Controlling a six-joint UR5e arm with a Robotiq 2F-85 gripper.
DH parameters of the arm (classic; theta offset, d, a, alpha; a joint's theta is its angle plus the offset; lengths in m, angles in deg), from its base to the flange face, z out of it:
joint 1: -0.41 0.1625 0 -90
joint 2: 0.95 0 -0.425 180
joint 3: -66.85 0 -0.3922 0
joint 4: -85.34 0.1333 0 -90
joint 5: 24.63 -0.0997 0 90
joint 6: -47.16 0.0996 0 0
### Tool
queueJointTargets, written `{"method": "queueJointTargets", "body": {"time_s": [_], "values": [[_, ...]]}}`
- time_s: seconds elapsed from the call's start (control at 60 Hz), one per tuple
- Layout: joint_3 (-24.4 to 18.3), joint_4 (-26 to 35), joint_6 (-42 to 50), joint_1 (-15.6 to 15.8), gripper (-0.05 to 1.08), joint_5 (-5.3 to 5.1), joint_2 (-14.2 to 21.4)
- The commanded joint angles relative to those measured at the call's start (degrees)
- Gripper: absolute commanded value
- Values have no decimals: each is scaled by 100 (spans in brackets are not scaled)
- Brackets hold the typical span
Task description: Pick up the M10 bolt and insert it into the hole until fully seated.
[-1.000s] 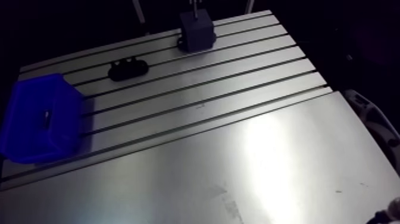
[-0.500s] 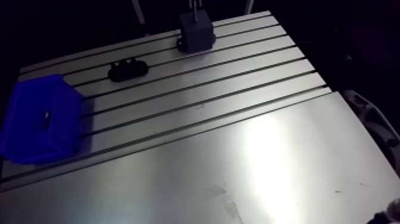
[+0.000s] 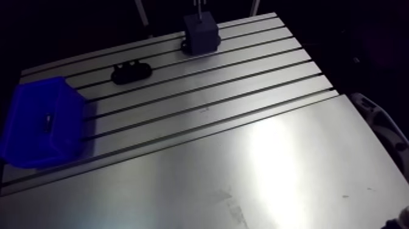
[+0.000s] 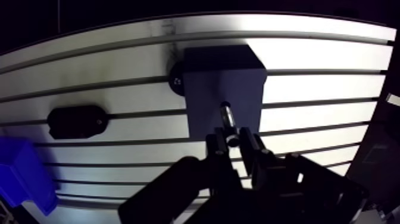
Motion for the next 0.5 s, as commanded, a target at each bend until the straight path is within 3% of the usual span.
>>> {"method": "queueJointTargets", "body": {"time_s": [0.017,0.5], "values": [[-10,-10,12,1,108,6,2],[-10,-10,12,-7,108,23,-25]]}}
